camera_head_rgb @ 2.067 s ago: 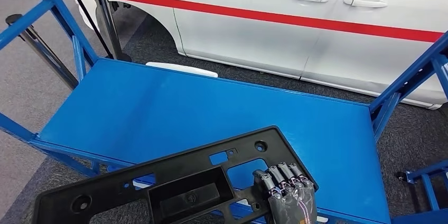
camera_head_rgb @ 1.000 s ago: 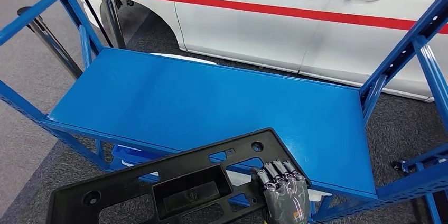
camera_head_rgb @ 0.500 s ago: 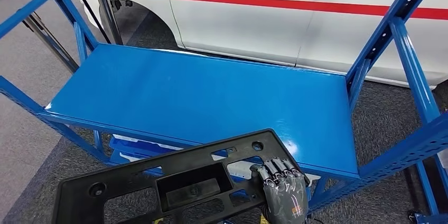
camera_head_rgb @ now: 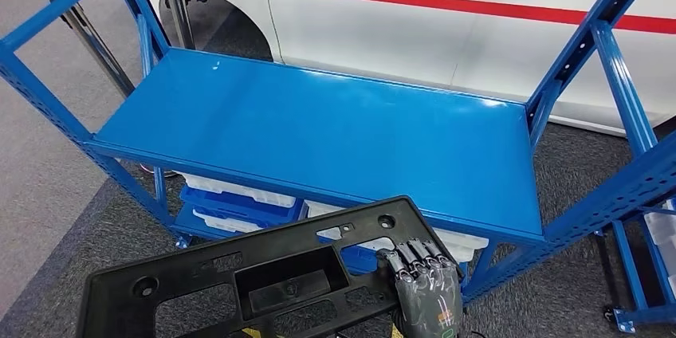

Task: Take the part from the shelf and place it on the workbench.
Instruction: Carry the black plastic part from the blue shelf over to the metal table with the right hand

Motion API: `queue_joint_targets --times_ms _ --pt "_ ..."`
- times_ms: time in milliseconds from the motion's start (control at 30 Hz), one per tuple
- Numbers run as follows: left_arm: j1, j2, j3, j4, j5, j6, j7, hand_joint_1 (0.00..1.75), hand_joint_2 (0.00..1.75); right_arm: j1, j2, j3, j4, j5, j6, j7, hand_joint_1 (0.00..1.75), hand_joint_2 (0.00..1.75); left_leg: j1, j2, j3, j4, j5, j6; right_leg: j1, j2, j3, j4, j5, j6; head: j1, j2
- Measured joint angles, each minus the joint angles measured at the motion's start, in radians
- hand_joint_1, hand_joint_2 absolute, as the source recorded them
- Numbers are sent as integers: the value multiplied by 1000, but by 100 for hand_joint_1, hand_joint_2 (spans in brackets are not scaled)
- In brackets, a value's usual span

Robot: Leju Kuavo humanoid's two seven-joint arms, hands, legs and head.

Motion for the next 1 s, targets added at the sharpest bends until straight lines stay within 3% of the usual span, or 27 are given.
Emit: queue_joint_targets --times_ms 33,67,100,167,233,300,433,633,700,733,767,800,867,900,933,1000 --pt "0 0 0 0 0 0 0 0 175 0 0 0 2 -2 0 1 175 175 -2 1 -15 3 10 1 -1 0 -10 57 -32 2 0 0" --pt "1 0 0 0 0 0 0 0 175 0 0 0 4 -4 0 2 175 175 -3 1 -32 8 19 0 -1 0 -9 93 -41 4 0 0" --pt "1 0 0 0 0 0 0 0 175 0 0 0 7 -5 0 3 175 175 -3 1 -49 13 28 -1 -2 0 8 96 -29 5 0 0" --pt "1 0 0 0 0 0 0 0 175 -2 0 0 10 -8 0 6 175 175 -3 1 -80 28 42 -6 -2 0 95 1 16 2 0 0" --pt "1 0 0 0 0 0 0 0 175 -6 0 0 11 -10 0 6 175 175 -5 0 -102 41 54 -16 2 0 184 -126 23 -6 -1 0" --pt "1 0 0 0 0 1 0 0 175 -9 0 0 11 -11 0 7 175 175 -5 0 -110 47 67 -27 8 1 206 -175 14 -16 0 0" --pt "2 0 1 0 0 1 0 0 175 -10 0 0 12 -14 0 9 175 175 -1 -4 -118 49 78 -47 3 -2 185 -182 43 -41 1 0" --pt "2 0 1 0 0 1 -1 0 175 -11 0 0 12 -14 0 9 175 175 1 -5 -123 58 61 -49 2 -3 179 -182 49 -45 1 0" --pt "4 0 1 0 0 1 -1 0 175 -12 0 0 12 -16 0 9 175 175 3 -6 -145 123 -17 -55 3 -4 161 -182 63 -51 0 0" --pt "5 0 1 0 0 1 -1 0 175 -12 0 0 13 -20 0 9 175 175 4 -6 -161 188 -71 -59 4 -4 143 -181 76 -54 -1 0" --pt "5 0 1 0 0 1 -1 0 175 -11 0 0 14 -33 0 5 175 175 6 -6 -146 230 -93 -62 4 -5 114 -177 96 -54 -2 0" --pt "4 0 1 0 0 1 -1 0 175 -11 3 -2 15 -53 0 -9 175 175 4 -8 -86 193 -99 -58 5 -6 87 -173 120 -47 -1 0" --pt "2 1 1 0 0 3 -1 0 175 -10 10 -4 16 -93 0 -37 175 175 -1 -10 41 64 -73 -43 5 -7 46 -169 166 -27 -1 0" --pt "1 0 1 0 0 4 -1 0 175 -9 14 -6 16 -103 0 -48 175 175 -2 -8 76 2 -73 -32 5 -7 40 -167 176 -18 -1 0" --pt "2 0 2 0 0 4 -1 0 175 -8 15 -8 16 -107 0 -51 175 175 0 -6 70 -1 -63 -24 4 -5 35 -159 165 -13 -2 0" --pt "2 -1 2 0 1 5 -1 0 175 -5 17 -12 16 -116 0 -57 175 175 2 0 50 -6 -40 -10 2 -2 12 -92 88 -6 -1 0"
